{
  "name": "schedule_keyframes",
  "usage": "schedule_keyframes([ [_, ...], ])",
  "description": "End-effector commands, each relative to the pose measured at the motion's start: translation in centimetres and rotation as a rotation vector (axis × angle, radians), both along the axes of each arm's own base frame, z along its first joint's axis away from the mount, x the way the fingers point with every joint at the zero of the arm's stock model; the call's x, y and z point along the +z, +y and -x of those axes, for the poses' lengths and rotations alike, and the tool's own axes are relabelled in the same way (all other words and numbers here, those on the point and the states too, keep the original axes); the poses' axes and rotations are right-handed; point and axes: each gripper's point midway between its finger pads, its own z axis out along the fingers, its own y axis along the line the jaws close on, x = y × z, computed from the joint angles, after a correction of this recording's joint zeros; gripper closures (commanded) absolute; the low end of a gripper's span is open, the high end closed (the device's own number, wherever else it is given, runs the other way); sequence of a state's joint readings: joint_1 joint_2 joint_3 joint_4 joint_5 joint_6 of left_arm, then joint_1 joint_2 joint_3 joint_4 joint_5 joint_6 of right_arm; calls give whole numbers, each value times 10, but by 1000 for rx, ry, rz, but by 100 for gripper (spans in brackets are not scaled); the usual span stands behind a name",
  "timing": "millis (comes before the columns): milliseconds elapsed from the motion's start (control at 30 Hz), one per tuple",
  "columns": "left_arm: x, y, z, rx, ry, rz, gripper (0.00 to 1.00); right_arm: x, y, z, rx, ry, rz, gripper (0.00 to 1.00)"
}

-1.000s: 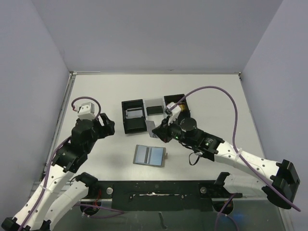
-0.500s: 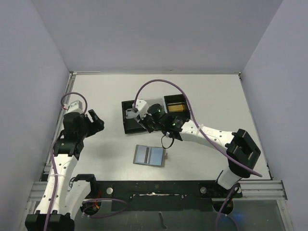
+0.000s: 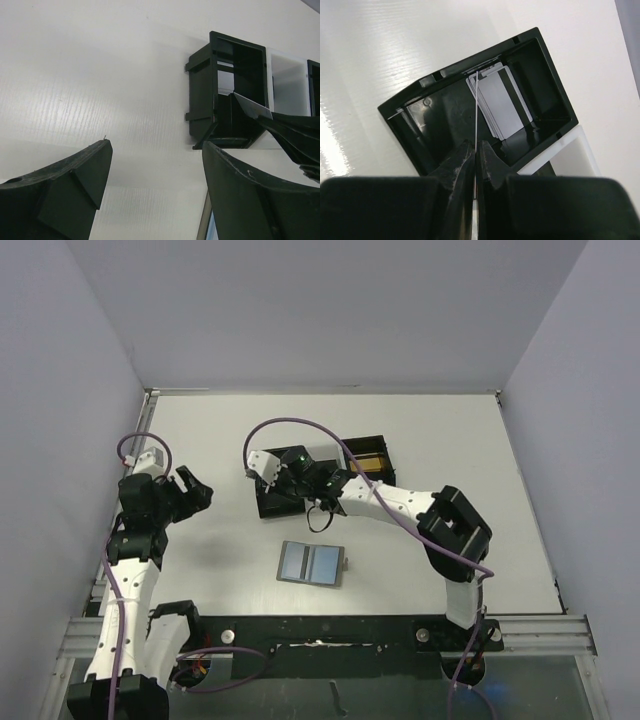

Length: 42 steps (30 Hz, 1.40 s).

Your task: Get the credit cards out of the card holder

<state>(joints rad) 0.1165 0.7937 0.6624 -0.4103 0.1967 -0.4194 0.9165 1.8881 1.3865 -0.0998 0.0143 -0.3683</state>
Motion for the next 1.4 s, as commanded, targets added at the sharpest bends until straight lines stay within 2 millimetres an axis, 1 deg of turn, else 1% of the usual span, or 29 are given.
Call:
schedule_keyframes([
  [0, 24, -3, -11, -53, -112, -27, 28, 30, 7, -37, 15, -140, -19, 100],
  [100, 26, -6, -11, -70, -124, -22, 28, 22, 7, -48, 12, -166, 42, 100],
  [233, 38, -15, -11, -119, -178, 4, 28, 11, 5, -69, 1, -190, 88, 100],
  [333, 38, -16, -11, -123, -179, 5, 28, 8, 5, -83, -13, -199, 97, 100],
  [367, 37, -16, -11, -127, -177, 7, 28, 3, 5, -86, -14, -203, 115, 100],
  [467, 35, -16, -12, -135, -168, 15, 28, 1, 14, -91, 23, -237, 152, 100],
  [533, 34, -16, -12, -138, -166, 18, 28, -5, 17, -95, 51, -267, 178, 100],
  [600, 36, -16, -12, -143, -171, 19, 28, -13, 13, -104, 23, -302, 224, 97],
  [700, 38, -17, -12, -150, -181, 21, 28, -24, 10, -111, 0, -314, 250, 93],
  [767, 38, -18, -12, -153, -181, 21, 28, -31, 10, -111, 12, -303, 261, 91],
  [833, 37, -18, -12, -158, -179, 21, 28, -33, 11, -111, 7, -300, 254, 84],
  [1000, 30, -17, -13, -155, -151, 24, 28, -35, 8, -110, 8, -286, 255, 79],
  [1233, 26, -15, -14, -154, -135, 33, 28, -30, 6, -103, 16, -241, 216, 68],
  [1333, 25, -15, -15, -152, -132, 35, 28, -27, 8, -99, 28, -223, 201, 60],
  [1367, 25, -15, -14, -153, -131, 37, 28, -26, 9, -98, 33, -218, 195, 56],
])
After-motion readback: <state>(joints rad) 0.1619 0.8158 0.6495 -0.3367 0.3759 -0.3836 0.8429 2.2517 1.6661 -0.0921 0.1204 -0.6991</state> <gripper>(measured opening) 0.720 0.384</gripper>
